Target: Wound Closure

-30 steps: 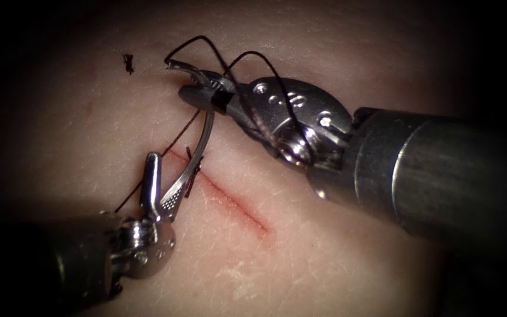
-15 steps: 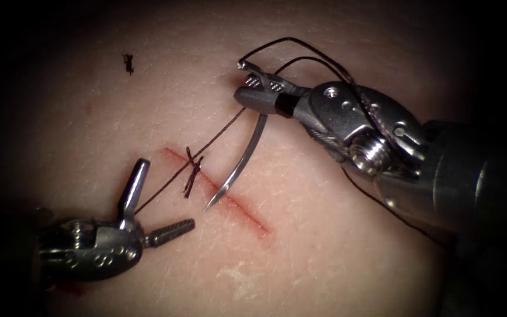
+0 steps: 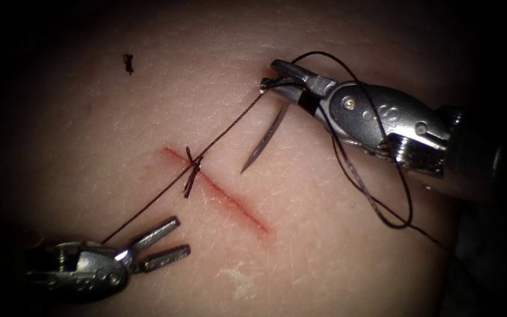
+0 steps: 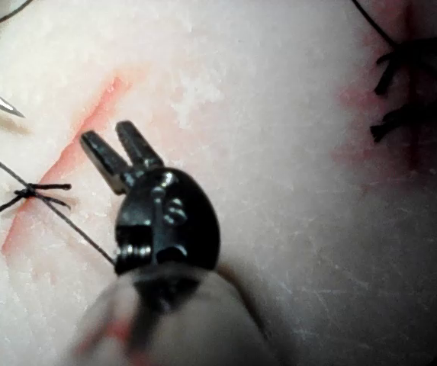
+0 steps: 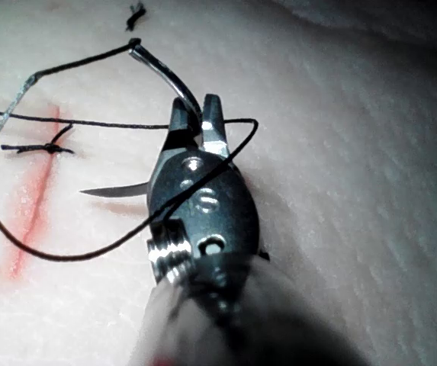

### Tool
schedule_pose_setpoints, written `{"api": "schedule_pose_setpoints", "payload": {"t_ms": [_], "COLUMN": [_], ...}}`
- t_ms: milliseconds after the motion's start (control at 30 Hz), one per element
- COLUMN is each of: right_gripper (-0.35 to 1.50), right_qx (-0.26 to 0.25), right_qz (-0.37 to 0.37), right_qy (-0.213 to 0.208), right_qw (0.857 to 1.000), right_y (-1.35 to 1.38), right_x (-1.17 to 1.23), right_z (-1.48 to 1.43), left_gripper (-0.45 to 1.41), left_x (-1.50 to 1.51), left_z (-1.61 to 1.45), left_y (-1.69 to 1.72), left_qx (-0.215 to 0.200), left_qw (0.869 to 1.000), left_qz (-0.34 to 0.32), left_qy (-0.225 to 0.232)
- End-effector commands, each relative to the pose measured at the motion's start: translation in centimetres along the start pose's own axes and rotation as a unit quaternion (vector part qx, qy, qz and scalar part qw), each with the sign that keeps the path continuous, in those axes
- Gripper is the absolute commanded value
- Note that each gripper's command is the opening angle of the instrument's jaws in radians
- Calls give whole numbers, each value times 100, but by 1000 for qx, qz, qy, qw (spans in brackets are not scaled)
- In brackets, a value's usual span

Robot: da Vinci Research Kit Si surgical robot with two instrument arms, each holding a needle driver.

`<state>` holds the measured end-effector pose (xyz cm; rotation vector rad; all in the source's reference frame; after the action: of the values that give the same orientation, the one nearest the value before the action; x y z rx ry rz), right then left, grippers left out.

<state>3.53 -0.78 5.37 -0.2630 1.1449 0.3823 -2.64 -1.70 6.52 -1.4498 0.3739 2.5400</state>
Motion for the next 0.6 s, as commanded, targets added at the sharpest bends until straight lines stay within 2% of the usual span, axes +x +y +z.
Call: {"api": "schedule_pose_setpoints", "payload": {"t_ms": [33, 167, 333, 600], "right_gripper": [-35, -35, -35, -35], "right_qx": [1, -1, 4, 9], "right_qz": [-13, -37, -79, -113], "right_qy": [1, 4, 4, 3], "right_qw": [1000, 999, 997, 994], "right_y": [-9, -18, -31, -41], "right_x": [-3, -3, -5, -6], "right_z": [11, 16, 20, 21], "left_gripper": [-17, -44, -45, -43], "left_x": [-3, 0, -18, -47], "left_z": [8, 23, 33, 33], "left_y": [10, 10, 3, -7], "left_qx": [-1, -5, 8, 12], "left_qw": [1000, 999, 996, 992], "left_qz": [-2, -7, -27, -49], "left_qy": [-6, -32, -82, -114]}}
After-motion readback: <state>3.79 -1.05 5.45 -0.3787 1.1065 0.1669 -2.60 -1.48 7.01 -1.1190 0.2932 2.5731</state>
